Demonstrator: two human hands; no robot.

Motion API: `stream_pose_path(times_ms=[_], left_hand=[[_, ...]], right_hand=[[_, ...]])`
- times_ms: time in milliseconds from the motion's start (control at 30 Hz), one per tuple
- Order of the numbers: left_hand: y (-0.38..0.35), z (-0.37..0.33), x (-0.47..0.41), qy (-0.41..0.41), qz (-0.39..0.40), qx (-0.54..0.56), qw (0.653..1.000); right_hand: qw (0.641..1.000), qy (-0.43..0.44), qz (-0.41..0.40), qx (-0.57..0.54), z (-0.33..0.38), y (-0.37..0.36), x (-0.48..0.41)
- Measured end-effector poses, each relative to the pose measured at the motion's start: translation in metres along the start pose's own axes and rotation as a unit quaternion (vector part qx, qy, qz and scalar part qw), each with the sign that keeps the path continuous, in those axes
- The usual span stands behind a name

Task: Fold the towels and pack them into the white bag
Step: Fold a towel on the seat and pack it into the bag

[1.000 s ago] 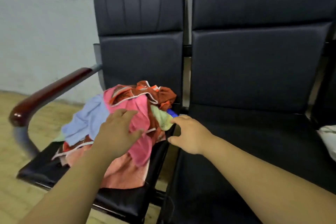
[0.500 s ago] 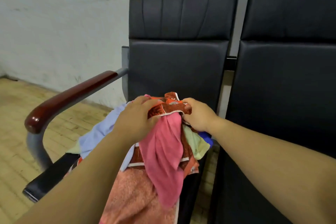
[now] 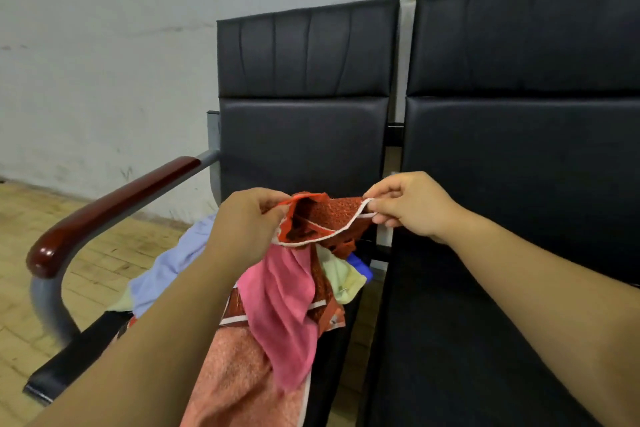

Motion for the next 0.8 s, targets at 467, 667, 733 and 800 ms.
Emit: stream_pose_path(times_ms=[467,667,733,800], left_hand=[[-0.098,-0.176,0.129,-0.124,0.263,0.118,0.95],[-0.162,-0.196,0.196,-0.143,0.419,0.104,0.891],[-0.179,-0.196,0.212,-0.149,0.466,0.102,0.866],[-0.191,-0.199,0.223,-0.162,0.523,0.097,0.831]], right_hand=[[0.987,-0.118,-0.078,-0.074,-0.04,0.181,0.234],[0.956,-0.291,0.008,-0.03,-0.129,0.216,0.315],[0.938,-0.345,0.042,0.016,-0.149,0.222,0.328],[0.935,-0.345,0.039,0.075,-0.162,0.223,0.331]])
Point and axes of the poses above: each hand's wrist, its own x-axis away from the middle knuckle, its own y-axis out of the back of the hand, z = x × y, the point moved 2 cm from there along -x, towards the middle knuckle, and after that the axes turned 13 degrees about -x, right-handed, at the moved point
